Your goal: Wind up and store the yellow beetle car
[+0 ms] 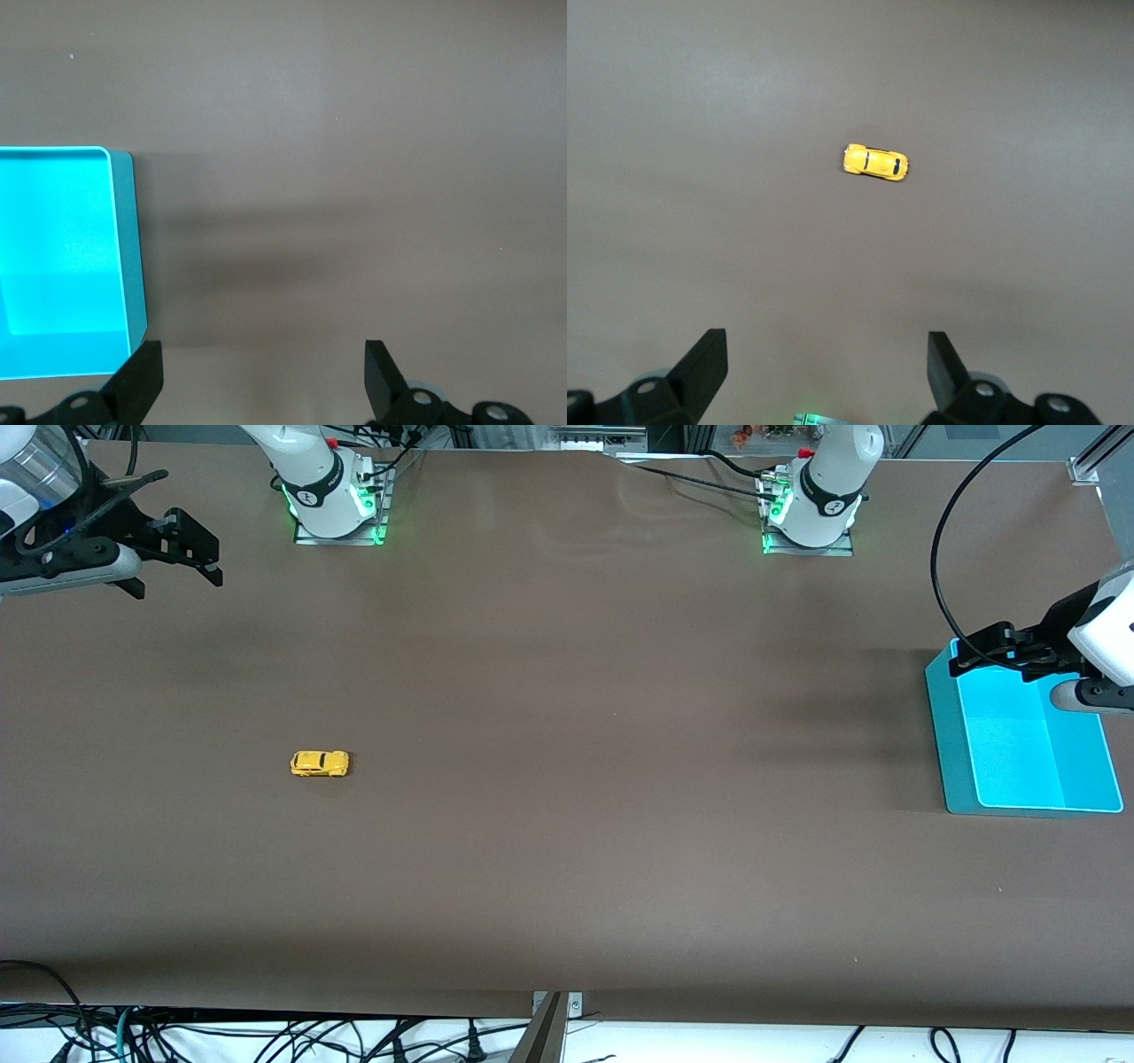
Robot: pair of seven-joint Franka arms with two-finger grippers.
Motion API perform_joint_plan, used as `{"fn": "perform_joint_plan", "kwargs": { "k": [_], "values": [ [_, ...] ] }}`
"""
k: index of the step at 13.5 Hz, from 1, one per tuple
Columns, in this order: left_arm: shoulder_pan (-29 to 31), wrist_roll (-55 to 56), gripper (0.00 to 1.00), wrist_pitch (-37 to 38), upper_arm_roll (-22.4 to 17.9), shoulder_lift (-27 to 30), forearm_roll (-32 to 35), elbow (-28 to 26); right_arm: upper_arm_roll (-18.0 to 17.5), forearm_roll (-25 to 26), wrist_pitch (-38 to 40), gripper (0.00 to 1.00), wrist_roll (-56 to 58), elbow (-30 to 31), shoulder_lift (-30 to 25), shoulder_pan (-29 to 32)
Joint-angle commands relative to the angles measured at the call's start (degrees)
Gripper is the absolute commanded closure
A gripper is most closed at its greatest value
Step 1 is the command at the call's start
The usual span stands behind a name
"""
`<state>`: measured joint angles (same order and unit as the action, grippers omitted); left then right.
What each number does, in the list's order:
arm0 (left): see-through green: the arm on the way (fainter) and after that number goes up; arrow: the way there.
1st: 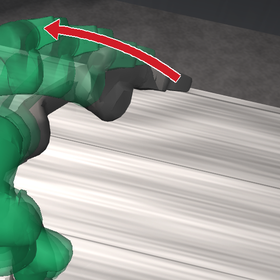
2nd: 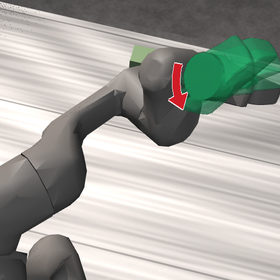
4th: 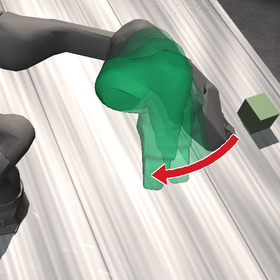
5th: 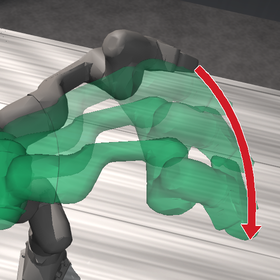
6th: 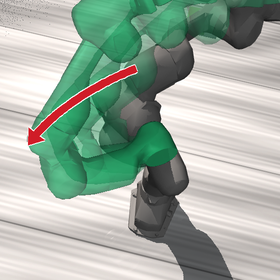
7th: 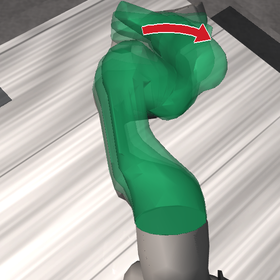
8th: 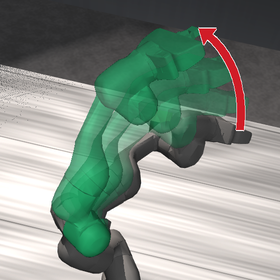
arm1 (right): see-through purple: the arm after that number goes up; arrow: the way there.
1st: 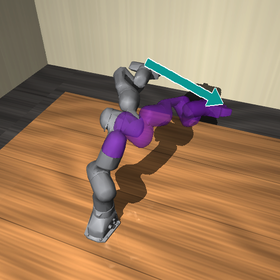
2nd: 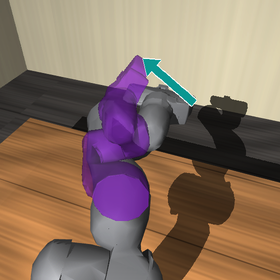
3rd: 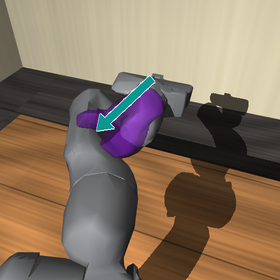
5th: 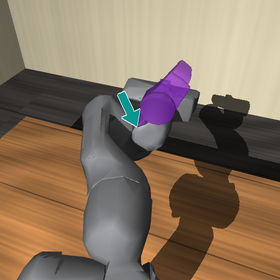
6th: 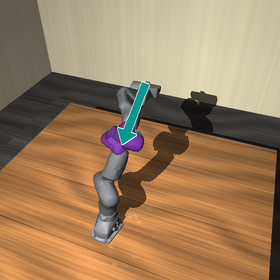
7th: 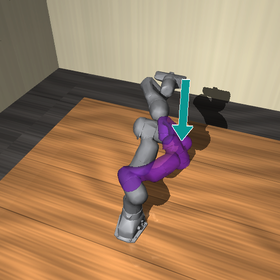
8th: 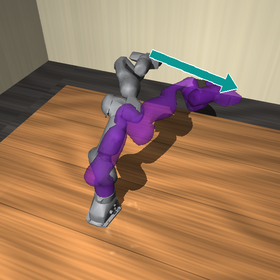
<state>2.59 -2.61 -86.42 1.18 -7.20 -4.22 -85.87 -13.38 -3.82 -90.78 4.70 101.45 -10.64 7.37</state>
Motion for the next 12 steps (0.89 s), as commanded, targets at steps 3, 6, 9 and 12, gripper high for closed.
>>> {"fn": "perform_joint_plan", "kwargs": {
  "k": [3,6,9,12],
  "values": [
    [-0.1,-0.5,0.00,0.6,0.1,0.4,1.1,0.3,0.1,1.0,1.3,0.00,-0.7,-0.8,-0.2,-0.3],
    [-0.1,-0.5,0.00,0.6,0.1,0.4,1.1,0.3,0.1,1.0,1.4,0.00,-0.6,-0.8,-0.2,-0.3],
    [-0.1,-0.5,0.00,0.6,0.1,0.4,1.1,0.3,0.2,1.0,1.6,0.00,-0.6,-0.7,-0.2,-0.3],
    [-0.1,-0.5,0.00,0.6,0.1,0.4,1.1,0.3,0.2,1.0,1.6,0.00,-0.7,-0.5,-0.2,-0.3]
  ]
}}
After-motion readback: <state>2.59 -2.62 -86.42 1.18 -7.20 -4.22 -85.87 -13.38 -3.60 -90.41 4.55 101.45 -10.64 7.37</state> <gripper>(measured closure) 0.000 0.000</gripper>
